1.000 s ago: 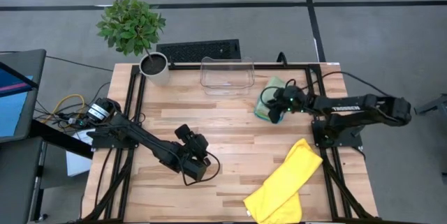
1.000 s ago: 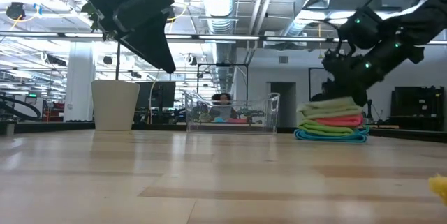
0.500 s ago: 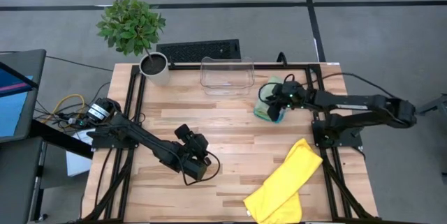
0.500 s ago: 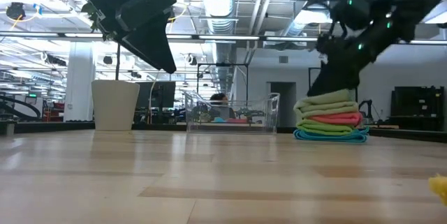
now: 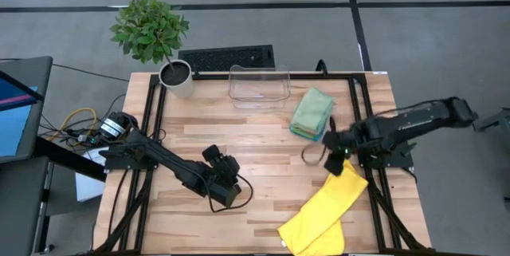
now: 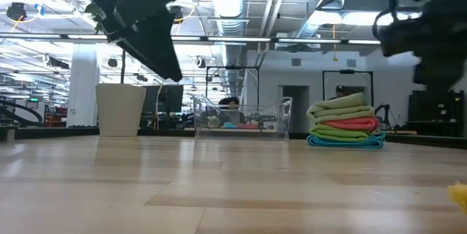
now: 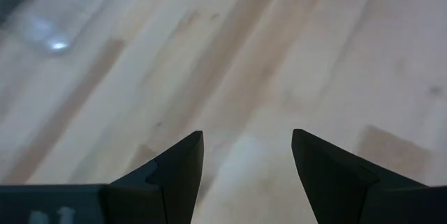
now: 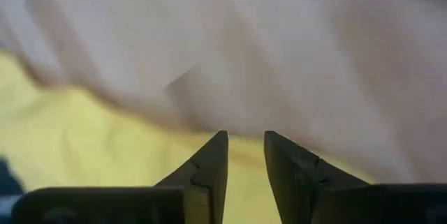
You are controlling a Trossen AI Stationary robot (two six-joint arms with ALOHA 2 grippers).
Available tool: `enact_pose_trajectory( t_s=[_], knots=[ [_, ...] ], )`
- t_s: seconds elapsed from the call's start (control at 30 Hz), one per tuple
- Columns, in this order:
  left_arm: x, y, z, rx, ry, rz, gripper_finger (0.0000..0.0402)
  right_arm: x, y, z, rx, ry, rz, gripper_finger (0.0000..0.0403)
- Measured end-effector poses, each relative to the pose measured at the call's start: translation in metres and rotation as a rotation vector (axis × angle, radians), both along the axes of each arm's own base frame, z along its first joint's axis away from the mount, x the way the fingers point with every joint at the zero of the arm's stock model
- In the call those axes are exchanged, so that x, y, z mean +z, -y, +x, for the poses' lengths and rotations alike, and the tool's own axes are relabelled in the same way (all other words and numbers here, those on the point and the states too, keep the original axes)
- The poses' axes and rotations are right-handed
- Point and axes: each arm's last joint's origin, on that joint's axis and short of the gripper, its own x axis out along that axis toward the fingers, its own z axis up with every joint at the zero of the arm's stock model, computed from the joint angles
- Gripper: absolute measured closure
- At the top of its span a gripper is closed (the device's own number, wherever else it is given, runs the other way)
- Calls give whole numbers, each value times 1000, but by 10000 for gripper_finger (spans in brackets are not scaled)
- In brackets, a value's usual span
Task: Fold microfiber towels
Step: Fold the yellow microfiber towel
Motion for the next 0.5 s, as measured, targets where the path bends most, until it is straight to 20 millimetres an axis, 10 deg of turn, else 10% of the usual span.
enact_pose_trajectory(
  t_s=[0.5],
  knots=[
    [-14,32,67,-442,255,-212,189,37,-101,13,199,-225,-190,284]
  ],
)
